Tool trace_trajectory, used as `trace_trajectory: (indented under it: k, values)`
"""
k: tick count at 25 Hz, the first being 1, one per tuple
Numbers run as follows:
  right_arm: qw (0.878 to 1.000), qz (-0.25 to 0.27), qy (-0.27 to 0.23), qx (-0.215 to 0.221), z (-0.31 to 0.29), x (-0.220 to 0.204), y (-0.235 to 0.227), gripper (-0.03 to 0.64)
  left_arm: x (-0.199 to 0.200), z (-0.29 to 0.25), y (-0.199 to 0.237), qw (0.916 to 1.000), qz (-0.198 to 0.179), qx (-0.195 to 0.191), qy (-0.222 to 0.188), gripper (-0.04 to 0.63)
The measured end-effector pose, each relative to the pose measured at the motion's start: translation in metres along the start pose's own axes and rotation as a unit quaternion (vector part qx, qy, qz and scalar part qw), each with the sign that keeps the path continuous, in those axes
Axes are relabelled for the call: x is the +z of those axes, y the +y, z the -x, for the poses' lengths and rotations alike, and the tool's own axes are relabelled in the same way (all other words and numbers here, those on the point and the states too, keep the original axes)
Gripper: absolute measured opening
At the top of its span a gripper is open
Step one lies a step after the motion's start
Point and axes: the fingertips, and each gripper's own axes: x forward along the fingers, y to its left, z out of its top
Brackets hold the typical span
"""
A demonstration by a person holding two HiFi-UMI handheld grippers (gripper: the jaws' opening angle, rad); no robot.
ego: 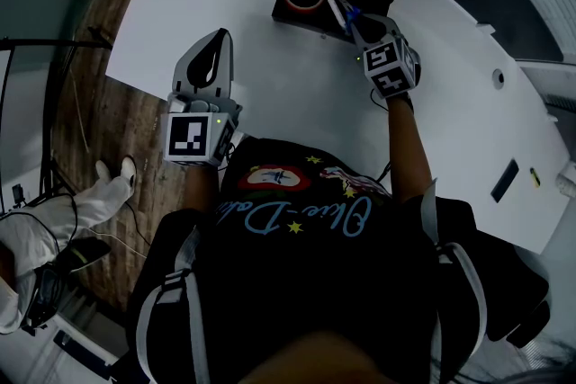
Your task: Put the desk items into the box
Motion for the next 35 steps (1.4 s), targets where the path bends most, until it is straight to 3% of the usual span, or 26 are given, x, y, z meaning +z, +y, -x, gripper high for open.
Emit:
trace_trajectory:
  k: [5,7,11,15,26,35]
  values:
    - [1.0,-0.015,-0.015,-0.008,0.009,0.009,-0.002,0.086,0.001,0.0,0.0,1.0,-0.001,0.0,0.0,-0.003]
    - [1.0,-0.019,-0.02,-0.013,0.012,0.01,-0.003,0.028,0.001,0.0,0.0,1.0,-0.001,-0.001,0.0,-0.003]
    - [0.997,-0.05,-0.054,-0.02,0.019,0.013,-0.004,0.028,0.002,-0.001,-0.004,1.0,-0.002,-0.004,-0.001,-0.003]
    - [0.985,-0.101,-0.134,-0.033,0.036,0.03,-0.008,0.028,0.004,-0.001,-0.007,0.9999,-0.004,-0.01,-0.003,-0.003]
    - [0.957,-0.152,-0.242,-0.058,0.099,0.075,-0.014,0.028,0.012,-0.007,-0.015,0.9988,-0.002,-0.041,-0.025,-0.003]
    - [0.942,-0.168,-0.283,-0.068,0.125,0.094,-0.008,0.026,0.013,-0.007,-0.022,0.9978,-0.003,-0.064,-0.017,-0.003]
